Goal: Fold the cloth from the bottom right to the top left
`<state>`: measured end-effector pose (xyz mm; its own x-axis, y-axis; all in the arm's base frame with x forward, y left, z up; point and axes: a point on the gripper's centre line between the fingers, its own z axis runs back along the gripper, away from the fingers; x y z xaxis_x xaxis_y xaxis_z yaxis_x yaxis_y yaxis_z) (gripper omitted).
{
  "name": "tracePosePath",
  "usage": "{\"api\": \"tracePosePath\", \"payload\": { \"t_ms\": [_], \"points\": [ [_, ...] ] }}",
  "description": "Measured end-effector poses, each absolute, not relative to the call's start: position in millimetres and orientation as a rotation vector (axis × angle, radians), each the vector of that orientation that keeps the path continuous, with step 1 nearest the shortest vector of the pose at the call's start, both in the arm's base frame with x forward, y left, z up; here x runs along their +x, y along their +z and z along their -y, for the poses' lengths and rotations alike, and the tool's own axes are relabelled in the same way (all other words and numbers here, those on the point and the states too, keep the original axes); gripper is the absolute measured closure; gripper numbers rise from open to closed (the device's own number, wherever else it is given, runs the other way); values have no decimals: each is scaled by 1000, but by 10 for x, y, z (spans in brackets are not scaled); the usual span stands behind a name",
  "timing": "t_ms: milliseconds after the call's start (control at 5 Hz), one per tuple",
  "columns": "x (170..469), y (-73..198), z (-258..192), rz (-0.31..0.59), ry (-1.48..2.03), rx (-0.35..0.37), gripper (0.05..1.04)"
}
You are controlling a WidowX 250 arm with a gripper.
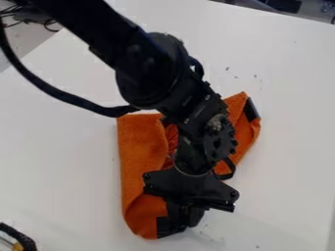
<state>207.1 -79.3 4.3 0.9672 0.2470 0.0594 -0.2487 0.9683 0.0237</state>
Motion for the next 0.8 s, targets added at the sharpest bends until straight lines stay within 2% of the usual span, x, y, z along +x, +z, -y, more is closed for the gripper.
{"api": "tracePosePath", "payload": {
  "t_ms": [200,400,600,800],
  "points": [
    [2113,219,743,37,212,61,960],
    [2248,444,699,44,145,69,996],
    [2502,625,525,61,50,56,997],
    [2862,587,215,51,-74,63,998]
  ]
}}
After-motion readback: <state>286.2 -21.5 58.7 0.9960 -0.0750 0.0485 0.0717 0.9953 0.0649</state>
